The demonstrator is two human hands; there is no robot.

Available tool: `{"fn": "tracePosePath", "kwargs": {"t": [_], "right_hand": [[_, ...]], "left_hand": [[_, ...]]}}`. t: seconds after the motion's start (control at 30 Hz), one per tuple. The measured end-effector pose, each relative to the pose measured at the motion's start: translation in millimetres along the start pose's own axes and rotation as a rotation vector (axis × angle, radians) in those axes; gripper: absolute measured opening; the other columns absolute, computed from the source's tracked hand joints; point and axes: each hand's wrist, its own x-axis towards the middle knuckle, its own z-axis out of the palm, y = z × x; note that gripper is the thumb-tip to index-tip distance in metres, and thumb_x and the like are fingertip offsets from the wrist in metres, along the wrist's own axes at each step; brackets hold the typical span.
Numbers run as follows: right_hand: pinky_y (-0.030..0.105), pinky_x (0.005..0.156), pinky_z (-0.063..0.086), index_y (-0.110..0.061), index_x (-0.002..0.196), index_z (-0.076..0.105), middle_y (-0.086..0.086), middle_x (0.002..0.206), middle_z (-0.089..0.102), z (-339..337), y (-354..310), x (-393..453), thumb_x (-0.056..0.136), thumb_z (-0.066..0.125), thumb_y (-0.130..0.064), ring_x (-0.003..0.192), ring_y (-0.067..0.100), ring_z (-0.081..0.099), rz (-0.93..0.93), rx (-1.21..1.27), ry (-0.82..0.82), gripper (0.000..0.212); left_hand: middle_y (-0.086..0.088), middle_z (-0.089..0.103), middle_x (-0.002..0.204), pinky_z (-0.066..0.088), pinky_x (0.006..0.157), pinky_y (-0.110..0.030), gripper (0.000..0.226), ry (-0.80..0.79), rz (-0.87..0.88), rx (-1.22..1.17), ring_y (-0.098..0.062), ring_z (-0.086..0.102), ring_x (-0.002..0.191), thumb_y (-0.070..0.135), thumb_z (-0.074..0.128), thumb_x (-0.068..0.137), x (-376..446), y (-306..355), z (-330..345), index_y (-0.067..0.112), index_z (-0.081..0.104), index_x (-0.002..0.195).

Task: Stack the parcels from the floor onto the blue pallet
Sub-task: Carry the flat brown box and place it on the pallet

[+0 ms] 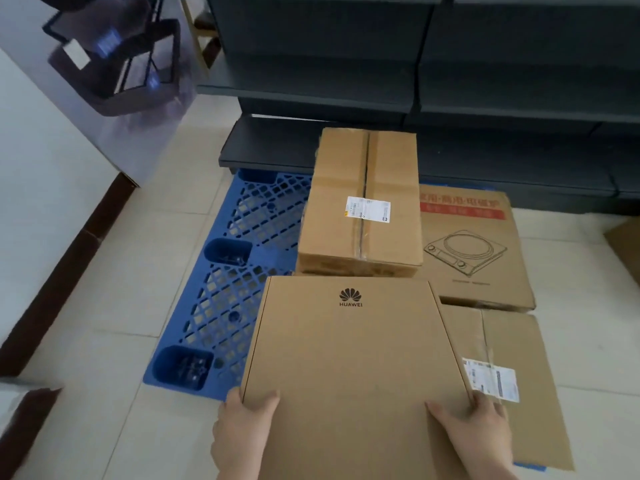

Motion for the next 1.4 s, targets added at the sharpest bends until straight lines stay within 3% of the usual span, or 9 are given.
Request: {"fn": "tracePosePath", "kwargs": {"t": [0.13,0.27,0.33,0.57,0.73,0.87,1.1,1.3,1.4], "right_hand": [[0.045,0.108,0.031,-0.008,0.141,0.039,0.017,0.138,0.040,53,-8,56,0.066,0.083,-0.037,0.131,0.035,0.035,-0.052,0.048,0.072,0.091],[0.040,0.114,0.024,-0.009,0.151,0.002,0.017,0.152,0.020,112,12,93,0.065,0.081,-0.042,0.140,0.035,0.023,0.020,-0.043,-0.082,0.121],[0.040,0.113,0.023,-0.012,0.150,-0.008,0.015,0.155,0.014,132,21,99,0.062,0.081,-0.049,0.141,0.035,0.020,0.017,-0.068,-0.027,0.130],[0.042,0.111,0.030,-0.018,0.152,-0.003,0.005,0.156,0.015,117,17,101,0.069,0.074,-0.050,0.140,0.032,0.022,0.041,-0.162,-0.110,0.117],[0.033,0.093,0.047,-0.023,0.140,0.038,0.002,0.136,0.048,40,-19,63,0.081,0.064,-0.035,0.122,0.023,0.050,-0.054,-0.191,-0.158,0.066],[0.026,0.076,0.047,-0.029,0.127,0.053,-0.006,0.112,0.056,-41,-29,1,0.087,0.057,-0.033,0.091,0.015,0.059,-0.185,-0.226,-0.078,0.040],[0.028,0.086,0.048,-0.028,0.125,0.054,-0.003,0.122,0.059,-168,29,-85,0.087,0.054,-0.037,0.110,0.019,0.058,-0.242,-0.402,-0.106,0.039],[0.030,0.090,0.044,-0.022,0.125,0.054,0.002,0.127,0.057,-306,111,-106,0.089,0.053,-0.036,0.116,0.023,0.055,-0.200,-0.268,0.120,0.039],[0.031,0.089,0.045,-0.019,0.124,0.055,0.004,0.126,0.058,-380,167,-102,0.090,0.052,-0.035,0.115,0.024,0.055,-0.155,-0.197,0.240,0.037]], "left_hand": [[-0.006,0.037,0.149,0.038,0.106,-0.045,0.089,0.021,0.072,-0.034,-0.030,0.040,0.134,0.061,0.061,0.077,76,21,43,0.017,0.027,0.147],[-0.001,0.027,0.156,0.036,0.110,-0.047,0.098,-0.064,0.149,0.014,-0.028,0.034,0.139,0.050,0.068,0.078,131,22,97,0.024,0.010,0.152],[0.000,0.020,0.158,0.034,0.109,-0.045,0.103,-0.029,0.188,0.056,-0.026,0.028,0.142,0.050,0.068,0.078,144,15,112,0.028,0.000,0.152],[-0.002,0.015,0.159,0.029,0.113,-0.043,0.097,-0.062,0.148,0.216,-0.026,0.022,0.144,0.051,0.062,0.082,128,22,106,0.024,0.000,0.152],[-0.001,0.036,0.149,0.037,0.108,-0.038,0.065,-0.144,0.243,0.470,-0.022,0.038,0.135,0.054,0.052,0.087,55,45,67,0.029,0.031,0.144],[0.013,0.058,0.115,0.041,0.091,-0.029,0.020,-0.120,0.562,0.697,-0.011,0.054,0.107,0.050,0.051,0.088,-33,67,34,0.036,0.051,0.101],[0.007,0.063,0.107,0.038,0.092,-0.033,0.017,-0.133,0.956,0.662,-0.018,0.054,0.107,0.040,0.059,0.086,-214,111,46,0.030,0.057,0.100],[0.007,0.061,0.108,0.044,0.090,-0.034,0.017,-0.155,1.224,0.728,-0.018,0.058,0.102,0.041,0.056,0.086,-360,167,98,0.028,0.057,0.098],[0.005,0.059,0.112,0.043,0.078,-0.031,0.019,-0.128,1.299,0.792,-0.019,0.057,0.103,0.043,0.053,0.088,-420,194,138,0.027,0.055,0.098]]}}
